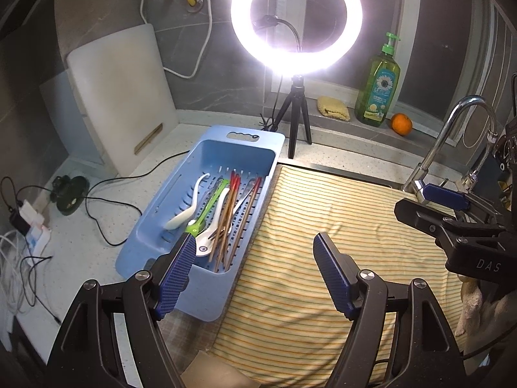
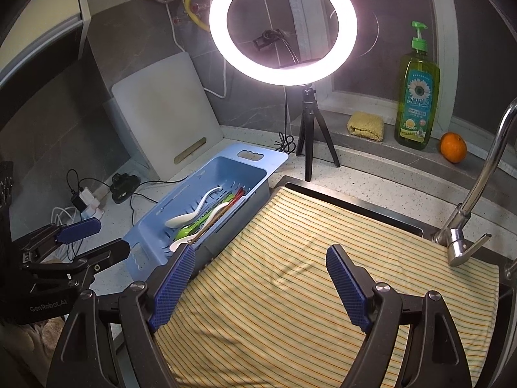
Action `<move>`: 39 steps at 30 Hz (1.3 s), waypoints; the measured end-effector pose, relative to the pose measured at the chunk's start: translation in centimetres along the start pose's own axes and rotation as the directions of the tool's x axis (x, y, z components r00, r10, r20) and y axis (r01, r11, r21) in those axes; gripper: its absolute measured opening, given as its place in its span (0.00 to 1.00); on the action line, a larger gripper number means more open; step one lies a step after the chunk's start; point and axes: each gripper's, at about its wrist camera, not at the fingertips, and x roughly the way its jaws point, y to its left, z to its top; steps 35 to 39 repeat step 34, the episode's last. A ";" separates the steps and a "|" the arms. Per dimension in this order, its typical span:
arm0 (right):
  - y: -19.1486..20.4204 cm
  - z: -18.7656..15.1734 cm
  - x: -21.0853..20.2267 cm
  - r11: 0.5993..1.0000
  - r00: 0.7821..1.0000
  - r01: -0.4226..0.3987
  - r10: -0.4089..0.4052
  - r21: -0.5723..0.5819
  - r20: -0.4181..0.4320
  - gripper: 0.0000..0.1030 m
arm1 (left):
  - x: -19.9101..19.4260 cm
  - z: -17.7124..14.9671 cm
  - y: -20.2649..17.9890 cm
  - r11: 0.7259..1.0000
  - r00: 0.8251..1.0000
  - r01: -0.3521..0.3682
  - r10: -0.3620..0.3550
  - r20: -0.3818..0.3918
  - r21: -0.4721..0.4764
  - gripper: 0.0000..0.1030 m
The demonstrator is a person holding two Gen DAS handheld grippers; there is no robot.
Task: Organize utensils
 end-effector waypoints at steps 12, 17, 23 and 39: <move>0.0 0.0 0.1 1.000 1.000 -0.003 0.003 0.009 -0.005 0.79 | 0.2 0.0 -0.2 1.000 1.000 -0.002 0.002 -0.006 0.003 0.75; -0.1 -0.2 0.1 1.000 1.000 -0.003 0.003 0.015 -0.009 0.79 | 0.2 0.0 -0.4 1.000 1.000 0.000 0.000 -0.007 0.007 0.76; -0.2 -0.4 0.2 1.000 1.000 -0.002 0.002 0.024 -0.013 0.79 | 0.2 0.1 -0.6 1.000 1.000 0.001 -0.001 -0.006 0.018 0.77; -0.5 -0.6 0.4 0.999 1.000 0.001 0.000 0.038 -0.018 0.79 | 0.5 0.0 -0.8 1.000 1.000 0.003 -0.003 -0.012 0.018 0.78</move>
